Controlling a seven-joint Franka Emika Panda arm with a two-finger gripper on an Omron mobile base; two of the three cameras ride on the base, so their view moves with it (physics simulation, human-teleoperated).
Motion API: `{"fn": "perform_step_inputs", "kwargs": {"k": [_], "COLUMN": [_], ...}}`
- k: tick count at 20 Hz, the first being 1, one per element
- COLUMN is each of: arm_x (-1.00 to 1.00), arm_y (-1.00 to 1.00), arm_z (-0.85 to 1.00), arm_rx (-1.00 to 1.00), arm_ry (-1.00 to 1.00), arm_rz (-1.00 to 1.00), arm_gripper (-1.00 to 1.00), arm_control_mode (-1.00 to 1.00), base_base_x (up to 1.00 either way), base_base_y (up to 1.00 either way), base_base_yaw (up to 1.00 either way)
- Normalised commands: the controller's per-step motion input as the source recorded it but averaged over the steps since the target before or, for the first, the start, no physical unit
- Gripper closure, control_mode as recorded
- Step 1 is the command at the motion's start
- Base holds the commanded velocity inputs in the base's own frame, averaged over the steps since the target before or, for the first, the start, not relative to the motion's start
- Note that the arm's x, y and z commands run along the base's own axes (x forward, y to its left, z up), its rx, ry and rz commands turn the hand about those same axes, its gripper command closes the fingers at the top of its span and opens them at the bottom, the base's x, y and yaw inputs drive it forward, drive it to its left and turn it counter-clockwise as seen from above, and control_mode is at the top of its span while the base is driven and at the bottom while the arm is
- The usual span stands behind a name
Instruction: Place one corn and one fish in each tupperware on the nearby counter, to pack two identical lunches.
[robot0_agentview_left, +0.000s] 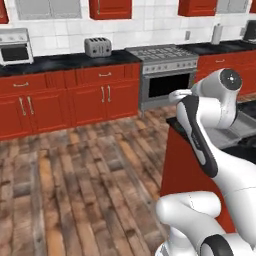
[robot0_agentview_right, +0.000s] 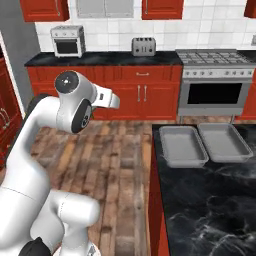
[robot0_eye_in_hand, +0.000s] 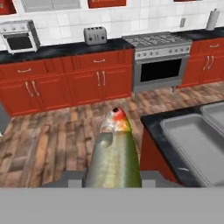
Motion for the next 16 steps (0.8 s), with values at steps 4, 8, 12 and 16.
{"fn": "perform_step_inputs", "kwargs": {"k": [4, 8, 12, 16], "arm_x": [0.0, 0.0, 0.0, 0.0], "arm_y": [0.0, 0.0, 0.0, 0.0], "arm_z": [0.0, 0.0, 0.0, 0.0], "arm_rx": [0.0, 0.0, 0.0, 0.0], "arm_ry": [0.0, 0.0, 0.0, 0.0], "arm_rz": [0.0, 0.0, 0.0, 0.0], "arm_gripper": [1.0, 1.0, 1.0, 1.0], "arm_control_mode": [1.0, 1.0, 1.0, 1.0], "base_base_x": [0.6, 0.55, 0.34, 0.34], "base_base_y": [0.52, 0.63, 0.71, 0.64], "base_base_yaw": [-0.55, -0.58, -0.59, -0.61]}}
